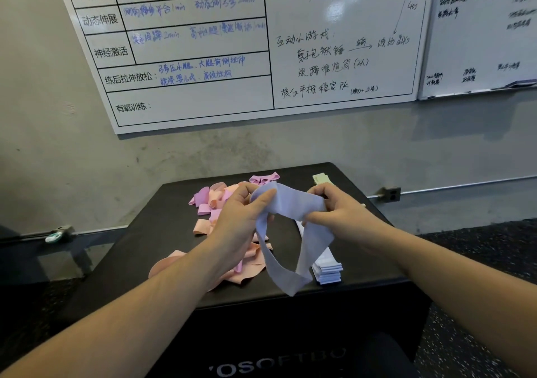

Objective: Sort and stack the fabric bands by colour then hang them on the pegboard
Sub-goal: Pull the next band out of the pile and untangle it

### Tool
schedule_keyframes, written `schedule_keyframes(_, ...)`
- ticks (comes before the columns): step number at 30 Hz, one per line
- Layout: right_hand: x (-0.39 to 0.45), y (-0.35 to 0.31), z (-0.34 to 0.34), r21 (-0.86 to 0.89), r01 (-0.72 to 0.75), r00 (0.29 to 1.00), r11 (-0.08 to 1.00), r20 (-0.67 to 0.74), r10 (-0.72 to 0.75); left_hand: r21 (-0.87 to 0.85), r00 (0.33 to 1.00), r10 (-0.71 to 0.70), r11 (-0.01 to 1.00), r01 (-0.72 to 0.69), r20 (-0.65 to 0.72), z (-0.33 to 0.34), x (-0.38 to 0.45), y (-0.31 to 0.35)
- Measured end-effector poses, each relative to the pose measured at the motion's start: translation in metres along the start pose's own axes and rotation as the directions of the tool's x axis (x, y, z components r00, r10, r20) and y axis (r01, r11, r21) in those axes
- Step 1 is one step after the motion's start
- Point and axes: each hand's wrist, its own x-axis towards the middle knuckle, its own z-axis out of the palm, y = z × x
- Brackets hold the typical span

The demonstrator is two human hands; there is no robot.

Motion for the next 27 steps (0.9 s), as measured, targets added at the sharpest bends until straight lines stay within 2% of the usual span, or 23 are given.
schedule_keyframes(3, 0.001, -0.004, 0.006, 0.044, -0.034, 0.999, 0.998, 0.038, 0.033, 0.152, 0.995, 0.096, 0.984, -0.095, -0.001, 0.000, -0.004, 0.004)
schedule_keyframes(5, -0.001, -0.010, 0.009, 0.137, -0.067, 0.997, 0.988, 0.043, 0.062, 0.261, 0.984, 0.180, 0.949, -0.175, 0.003, 0.002, -0.009, 0.006)
schedule_keyframes(8, -0.001, -0.017, 0.010, 0.309, -0.126, 0.991, 0.943, 0.088, 0.104, 0.327, 0.951, 0.309, 0.896, -0.300, 0.026, 0.005, -0.015, 0.007)
schedule_keyframes(10, -0.003, -0.024, 0.011, 0.361, -0.169, 0.981, 0.917, 0.152, 0.121, 0.413, 0.915, 0.398, 0.825, -0.386, 0.060, 0.004, -0.016, 0.005)
schedule_keyframes(14, -0.006, -0.029, 0.016, 0.252, -0.111, 0.992, 0.961, 0.094, 0.089, 0.569, 0.819, 0.550, 0.625, -0.534, 0.164, 0.005, -0.016, 0.002)
schedule_keyframes(18, -0.007, -0.028, 0.020, 0.125, -0.037, 0.999, 0.991, 0.026, 0.034, 0.631, 0.782, 0.575, 0.520, -0.576, 0.241, 0.008, -0.019, -0.001)
schedule_keyframes(23, -0.006, -0.024, 0.020, 0.099, -0.038, 0.999, 0.994, 0.031, 0.035, 0.658, 0.813, 0.516, 0.518, -0.546, 0.269, 0.006, -0.022, -0.013)
schedule_keyframes(27, -0.005, -0.019, 0.019, 0.290, -0.041, 0.999, 0.956, -0.010, 0.046, 0.583, 0.835, 0.500, 0.616, -0.530, 0.231, 0.015, -0.031, -0.016)
